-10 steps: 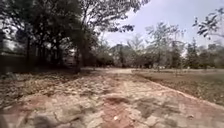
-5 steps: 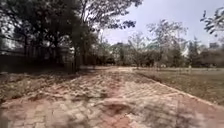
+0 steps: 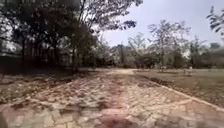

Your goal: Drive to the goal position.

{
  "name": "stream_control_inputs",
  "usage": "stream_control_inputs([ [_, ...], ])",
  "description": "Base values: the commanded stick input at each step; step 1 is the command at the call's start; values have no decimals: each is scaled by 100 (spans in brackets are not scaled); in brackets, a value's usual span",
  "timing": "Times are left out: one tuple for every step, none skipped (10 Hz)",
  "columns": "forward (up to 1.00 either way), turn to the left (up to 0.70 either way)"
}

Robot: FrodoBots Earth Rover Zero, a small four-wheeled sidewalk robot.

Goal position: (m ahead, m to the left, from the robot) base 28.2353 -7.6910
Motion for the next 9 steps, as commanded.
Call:
stream_control_inputs([
  [70, 0],
  [70, 0],
  [70, 0],
  [70, 0],
  [70, 0],
  [70, 0],
  [70, 0],
  [70, 0],
  [70, 0],
])
